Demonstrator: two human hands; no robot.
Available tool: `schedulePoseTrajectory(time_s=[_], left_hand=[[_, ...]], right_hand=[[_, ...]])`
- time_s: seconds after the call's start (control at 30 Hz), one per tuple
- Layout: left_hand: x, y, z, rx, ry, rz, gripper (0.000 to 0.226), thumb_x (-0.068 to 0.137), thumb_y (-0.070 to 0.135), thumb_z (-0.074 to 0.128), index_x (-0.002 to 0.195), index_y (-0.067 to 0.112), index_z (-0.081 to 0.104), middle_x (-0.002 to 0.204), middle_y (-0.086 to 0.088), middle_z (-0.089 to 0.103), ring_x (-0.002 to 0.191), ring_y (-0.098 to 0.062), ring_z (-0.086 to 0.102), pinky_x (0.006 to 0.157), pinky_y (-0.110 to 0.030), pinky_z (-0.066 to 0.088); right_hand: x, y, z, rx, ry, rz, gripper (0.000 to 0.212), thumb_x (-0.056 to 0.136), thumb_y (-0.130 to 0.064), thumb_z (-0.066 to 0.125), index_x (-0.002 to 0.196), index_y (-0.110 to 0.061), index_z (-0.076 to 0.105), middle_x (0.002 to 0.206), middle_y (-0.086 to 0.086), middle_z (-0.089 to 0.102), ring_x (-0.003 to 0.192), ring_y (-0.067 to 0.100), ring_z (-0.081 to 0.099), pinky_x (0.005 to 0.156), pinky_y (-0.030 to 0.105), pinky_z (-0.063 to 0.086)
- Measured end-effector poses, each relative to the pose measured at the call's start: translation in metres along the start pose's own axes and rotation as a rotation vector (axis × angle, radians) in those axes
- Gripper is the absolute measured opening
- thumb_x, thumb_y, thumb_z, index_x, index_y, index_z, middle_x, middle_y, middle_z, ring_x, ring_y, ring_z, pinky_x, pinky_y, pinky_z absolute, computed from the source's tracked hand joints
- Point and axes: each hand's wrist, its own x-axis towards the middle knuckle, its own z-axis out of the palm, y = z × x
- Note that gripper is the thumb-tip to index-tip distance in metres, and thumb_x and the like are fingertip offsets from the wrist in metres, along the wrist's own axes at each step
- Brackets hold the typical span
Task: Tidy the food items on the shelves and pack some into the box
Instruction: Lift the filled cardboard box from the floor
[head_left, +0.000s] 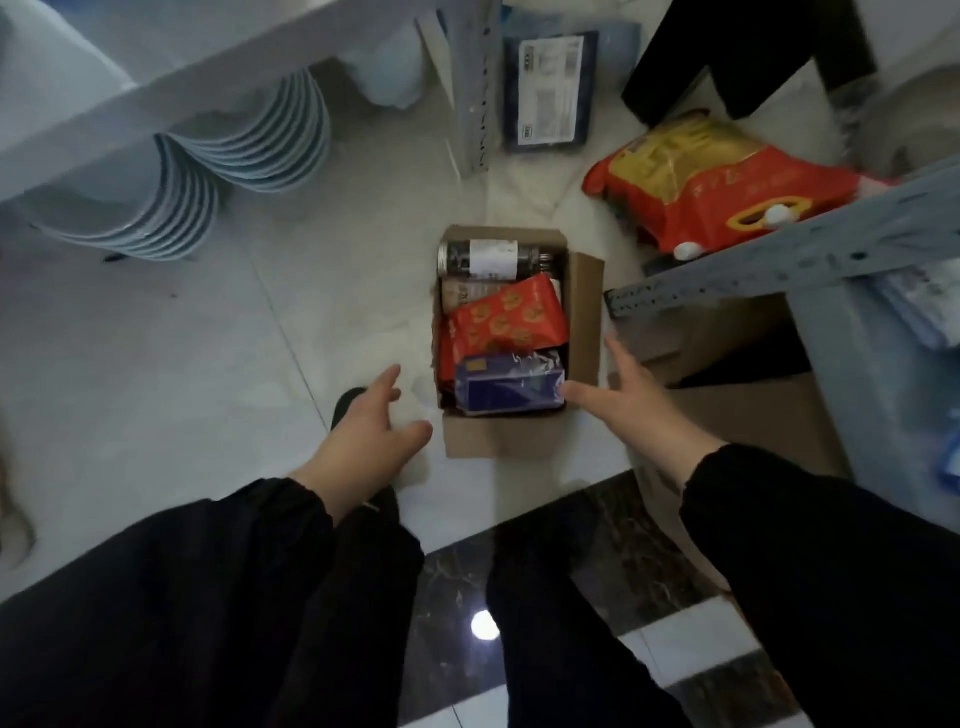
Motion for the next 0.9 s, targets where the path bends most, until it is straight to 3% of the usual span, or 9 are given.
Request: schedulePoseTrajectory(time_s=[0.13, 0.2, 0.3, 0.4, 0.5, 0.57, 0.67, 0.8, 0.9], left_hand=[[0.072, -0.025, 0.013, -0.034, -0.041, -0.073, 0.093, 0.097, 0.033, 0.068, 0.167, 0.027, 0.007, 0.166, -0.003, 0.033, 0.144, -0.025, 0.044, 0.109, -0.031, 0.040], [0.103, -0.034, 0.021, -0.109, -0.074, -0.126, 0.102, 0.094, 0.039, 0.073, 0.167, 0.027, 0.003, 0.168, -0.004, 0.028, 0.144, -0.026, 0.043, 0.111, -0.042, 0.046], [0.139, -0.034, 0.036, -0.296, -0.151, -0.204, 0.115, 0.086, 0.050, 0.079, 0.166, 0.029, -0.001, 0.170, -0.002, 0.022, 0.135, -0.022, 0.044, 0.104, -0.051, 0.051], [0.160, -0.032, 0.048, -0.391, -0.246, -0.214, 0.110, 0.087, 0.051, 0.078, 0.165, 0.032, 0.004, 0.161, 0.009, 0.033, 0.124, -0.017, 0.044, 0.104, -0.055, 0.050], [0.173, -0.034, 0.057, -0.369, -0.309, -0.168, 0.087, 0.085, 0.052, 0.079, 0.152, 0.042, 0.025, 0.134, 0.021, 0.055, 0.120, -0.015, 0.057, 0.097, -0.056, 0.052], [0.182, -0.036, 0.058, -0.327, -0.282, -0.140, 0.091, 0.079, 0.055, 0.084, 0.149, 0.043, 0.027, 0.126, 0.016, 0.063, 0.111, -0.016, 0.066, 0.091, -0.054, 0.056], [0.194, -0.039, 0.052, -0.278, -0.237, -0.130, 0.093, 0.070, 0.057, 0.084, 0.143, 0.041, 0.030, 0.124, 0.013, 0.065, 0.105, -0.018, 0.070, 0.090, -0.059, 0.059], [0.195, -0.047, 0.042, -0.176, -0.264, -0.101, 0.083, 0.077, 0.049, 0.084, 0.142, 0.037, 0.033, 0.124, 0.010, 0.063, 0.105, -0.016, 0.069, 0.090, -0.056, 0.060], [0.191, -0.058, 0.041, -0.087, -0.329, -0.105, 0.084, 0.067, 0.056, 0.084, 0.134, 0.044, 0.035, 0.129, 0.014, 0.062, 0.112, -0.016, 0.069, 0.088, -0.060, 0.060]], right_hand=[[0.069, 0.026, 0.025, 0.002, 0.002, 0.005, 0.110, 0.083, -0.063, 0.076, 0.166, -0.037, 0.009, 0.173, -0.003, 0.014, 0.158, 0.023, 0.019, 0.123, 0.046, 0.025], [0.095, 0.034, 0.033, 0.003, 0.008, 0.017, 0.115, 0.080, -0.066, 0.074, 0.167, -0.033, 0.007, 0.172, -0.004, 0.019, 0.156, 0.022, 0.023, 0.121, 0.043, 0.028], [0.122, 0.046, 0.041, 0.089, -0.013, 0.040, 0.093, 0.089, -0.054, 0.071, 0.162, -0.041, 0.015, 0.142, -0.020, 0.049, 0.130, 0.016, 0.047, 0.099, 0.037, 0.042], [0.140, 0.055, 0.061, 0.094, -0.039, 0.045, 0.079, 0.086, -0.062, 0.072, 0.142, -0.068, 0.017, 0.135, -0.025, 0.043, 0.117, 0.017, 0.052, 0.076, 0.040, 0.051], [0.156, 0.066, 0.083, 0.235, 0.021, 0.067, 0.101, 0.078, -0.065, 0.075, 0.156, -0.054, 0.013, 0.136, -0.022, 0.039, 0.118, 0.017, 0.049, 0.084, 0.041, 0.048], [0.160, 0.070, 0.099, 0.329, 0.059, 0.069, 0.105, 0.074, -0.065, 0.074, 0.160, -0.046, 0.016, 0.135, -0.021, 0.045, 0.117, 0.014, 0.052, 0.087, 0.036, 0.046], [0.160, 0.072, 0.127, 0.434, 0.114, 0.050, 0.086, 0.085, -0.053, 0.078, 0.154, -0.043, 0.027, 0.114, -0.035, 0.048, 0.095, -0.007, 0.053, 0.073, 0.020, 0.045], [0.152, 0.084, 0.161, 0.595, 0.189, 0.019, 0.070, 0.085, -0.045, 0.082, 0.140, -0.043, 0.039, 0.121, -0.026, 0.060, 0.105, -0.009, 0.059, 0.079, 0.011, 0.045], [0.137, 0.104, 0.189, 0.705, 0.222, 0.030, 0.069, 0.082, -0.047, 0.085, 0.134, -0.044, 0.040, 0.125, -0.021, 0.063, 0.109, -0.004, 0.061, 0.085, 0.016, 0.047]])
